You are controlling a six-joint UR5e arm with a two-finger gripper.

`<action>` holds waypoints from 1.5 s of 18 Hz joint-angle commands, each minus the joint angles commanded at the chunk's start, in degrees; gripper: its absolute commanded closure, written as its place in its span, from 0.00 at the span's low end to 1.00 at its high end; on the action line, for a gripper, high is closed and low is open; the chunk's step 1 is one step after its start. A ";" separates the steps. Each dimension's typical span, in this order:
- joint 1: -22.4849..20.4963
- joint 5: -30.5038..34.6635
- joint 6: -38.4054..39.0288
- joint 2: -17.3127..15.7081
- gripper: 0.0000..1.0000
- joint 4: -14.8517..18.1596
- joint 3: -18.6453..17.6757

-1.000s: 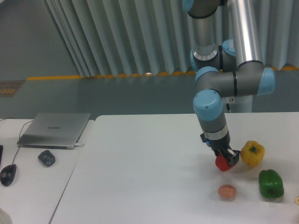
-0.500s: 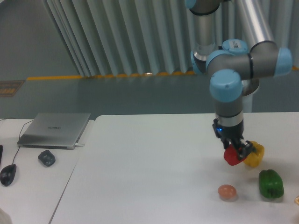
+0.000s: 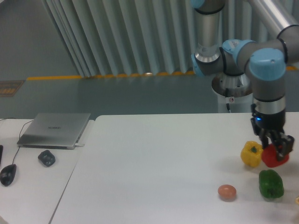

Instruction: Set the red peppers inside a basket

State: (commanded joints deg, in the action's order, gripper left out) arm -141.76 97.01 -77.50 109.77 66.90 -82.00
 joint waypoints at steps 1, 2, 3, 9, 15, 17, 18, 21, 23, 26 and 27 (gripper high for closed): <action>-0.18 2.81 -1.33 0.27 0.70 -0.36 -0.09; -0.62 5.36 -2.65 0.62 0.70 -0.54 -0.09; -1.05 7.13 -4.40 0.88 0.70 -0.63 -0.09; -4.83 7.76 -8.81 2.64 0.70 -6.42 0.18; -5.72 6.53 -1.97 5.19 0.70 -10.73 2.28; -5.72 6.62 -1.96 5.89 0.70 -11.52 2.98; -5.72 6.70 -1.96 6.51 0.70 -11.79 3.16; -5.72 6.79 -1.87 7.30 0.69 -13.46 3.08; -5.63 6.79 -1.87 7.65 0.69 -13.55 3.34; -5.63 7.14 -1.69 8.09 0.69 -13.55 2.99; -5.72 7.14 -1.95 7.92 0.69 -13.63 2.38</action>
State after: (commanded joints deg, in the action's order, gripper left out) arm -147.48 104.15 -79.45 117.69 53.26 -79.62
